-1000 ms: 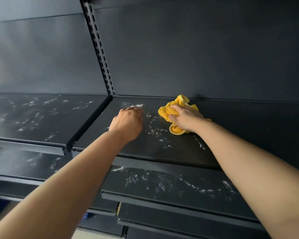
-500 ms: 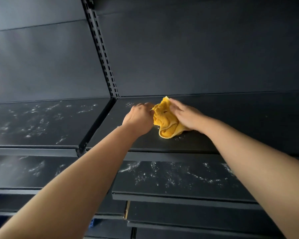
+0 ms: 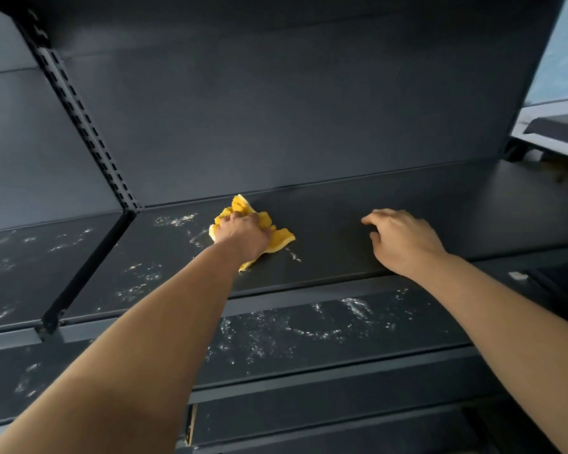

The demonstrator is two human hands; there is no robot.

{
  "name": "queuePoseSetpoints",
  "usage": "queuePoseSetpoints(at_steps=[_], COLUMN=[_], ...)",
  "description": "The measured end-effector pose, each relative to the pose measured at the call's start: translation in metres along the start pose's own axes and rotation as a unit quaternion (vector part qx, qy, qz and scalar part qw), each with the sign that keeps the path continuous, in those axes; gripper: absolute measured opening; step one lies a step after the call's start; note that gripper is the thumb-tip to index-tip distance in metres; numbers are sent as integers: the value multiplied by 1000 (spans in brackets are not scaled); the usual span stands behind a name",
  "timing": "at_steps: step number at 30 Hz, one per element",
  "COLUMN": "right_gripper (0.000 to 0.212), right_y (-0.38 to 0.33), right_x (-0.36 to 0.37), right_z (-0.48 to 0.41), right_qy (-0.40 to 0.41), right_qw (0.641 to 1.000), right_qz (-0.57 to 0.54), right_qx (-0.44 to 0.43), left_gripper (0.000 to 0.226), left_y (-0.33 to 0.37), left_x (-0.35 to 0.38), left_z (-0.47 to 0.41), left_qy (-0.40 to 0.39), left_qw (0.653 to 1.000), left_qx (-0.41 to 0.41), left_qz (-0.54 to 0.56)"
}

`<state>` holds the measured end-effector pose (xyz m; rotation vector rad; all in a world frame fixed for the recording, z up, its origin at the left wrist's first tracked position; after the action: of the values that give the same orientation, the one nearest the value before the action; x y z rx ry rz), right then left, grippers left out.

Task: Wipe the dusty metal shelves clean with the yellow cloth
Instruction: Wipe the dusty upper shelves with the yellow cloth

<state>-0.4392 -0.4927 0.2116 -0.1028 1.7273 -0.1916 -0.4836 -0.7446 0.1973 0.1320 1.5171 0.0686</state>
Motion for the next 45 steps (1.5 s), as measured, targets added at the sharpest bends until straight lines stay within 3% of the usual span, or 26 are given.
queuePoseSetpoints(at_steps=[4,12,25,32,45], right_gripper=[42,33,46,44,38], right_y=[52,89,117,110,15], right_x=[0,-3,-1,8,7], right_z=[-3,-9,-16,-10,24], right_qy=[-15,-15,-86,-45,12], right_qw=[999,999,994,997,998], right_qz=[18,11,-65,-70,-21], right_qx=[44,26,-19,6,-60], left_gripper=[52,55,49,47,43], left_y=[31,112,228,224,132], left_x=[6,14,28,32,21], left_z=[-6,-14,-36,-10,42], left_qy=[8,3,-5,7,43], left_qw=[999,999,993,985,995], left_qx=[-26,-17,114,165,94], left_qz=[26,36,44,48,-1])
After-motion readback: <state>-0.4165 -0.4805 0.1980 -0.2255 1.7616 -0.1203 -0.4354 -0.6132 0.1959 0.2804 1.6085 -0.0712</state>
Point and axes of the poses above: each hand's wrist, its own z-axis away from the middle knuckle, its own x-axis out of the palm, y = z × x, the point moved 8 cm from there along -z, towards the middle knuckle, and after that the axes turned 9 degrees about x, right-handed, at the moved point
